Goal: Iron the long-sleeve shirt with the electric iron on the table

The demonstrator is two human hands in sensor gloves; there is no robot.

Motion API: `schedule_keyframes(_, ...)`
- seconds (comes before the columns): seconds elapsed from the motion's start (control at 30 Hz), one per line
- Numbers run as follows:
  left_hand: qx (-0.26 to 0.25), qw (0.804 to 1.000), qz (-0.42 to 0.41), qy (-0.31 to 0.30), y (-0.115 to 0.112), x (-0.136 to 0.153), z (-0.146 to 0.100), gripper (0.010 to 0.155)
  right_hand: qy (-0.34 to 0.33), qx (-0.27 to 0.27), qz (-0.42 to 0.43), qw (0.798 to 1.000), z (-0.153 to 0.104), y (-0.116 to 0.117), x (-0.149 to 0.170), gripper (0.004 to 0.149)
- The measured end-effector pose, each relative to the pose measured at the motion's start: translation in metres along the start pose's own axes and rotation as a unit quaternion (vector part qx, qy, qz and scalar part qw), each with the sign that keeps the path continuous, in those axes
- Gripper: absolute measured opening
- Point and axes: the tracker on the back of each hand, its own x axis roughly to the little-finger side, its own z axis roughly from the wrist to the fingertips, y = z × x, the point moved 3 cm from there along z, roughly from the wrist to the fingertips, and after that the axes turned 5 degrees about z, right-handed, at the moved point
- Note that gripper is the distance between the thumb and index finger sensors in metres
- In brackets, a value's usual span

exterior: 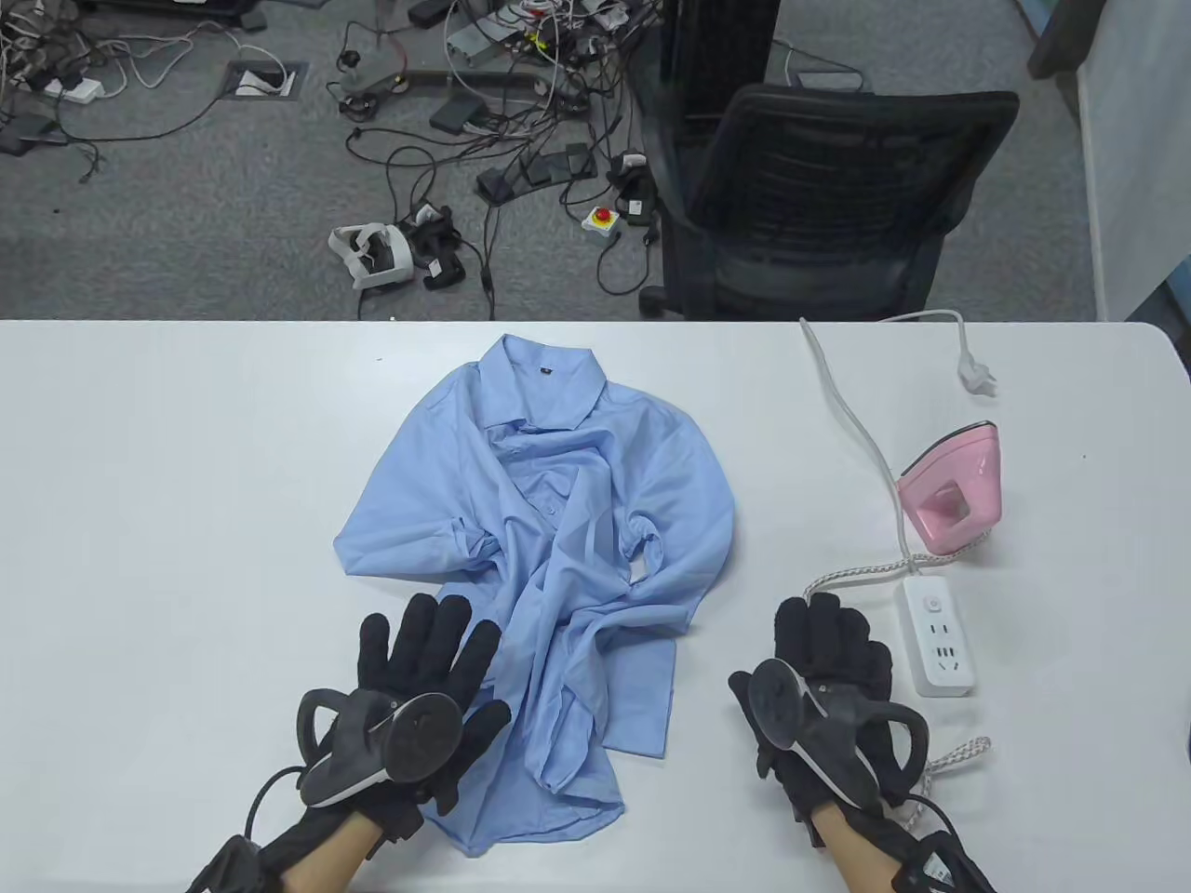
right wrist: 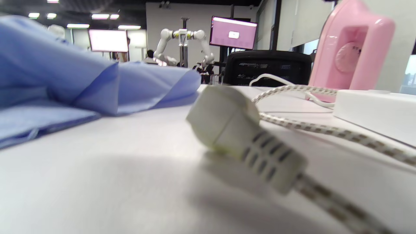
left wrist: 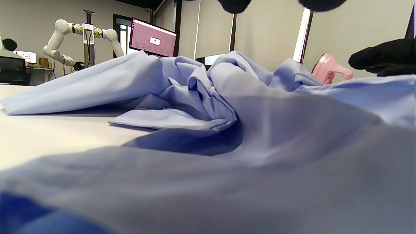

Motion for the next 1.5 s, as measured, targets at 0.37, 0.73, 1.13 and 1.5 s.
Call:
schedule_keyframes(0.37, -0.002, 1.0, -0.009, -0.001, 0.001, 0.003, 0.0, 0.071, -0.021, -0.008, -0.002, 1.0, -0.003, 0.002, -0.008, 0.085)
schedule_keyframes(0.73, -0.001, 1.0, -0.009, 0.003, 0.003, 0.004, -0.001, 0.071, 0.067, 0.026, 0.046, 0.996, 0.008, -0.031, 0.047, 0.081)
schedule_keyframes(1.13, 0.014, 1.0, -0.018, 0.001, -0.002, 0.004, 0.0, 0.071, 0.041, -0.177, -0.035, 0.983, 0.009, 0.032, 0.016, 0.077)
schedule_keyframes(1.5, 0.024, 1.0, -0.013, 0.001, -0.004, 0.003, 0.001, 0.07, 0.019, -0.137, -0.061, 0.988, 0.02, 0.039, 0.011, 0.071)
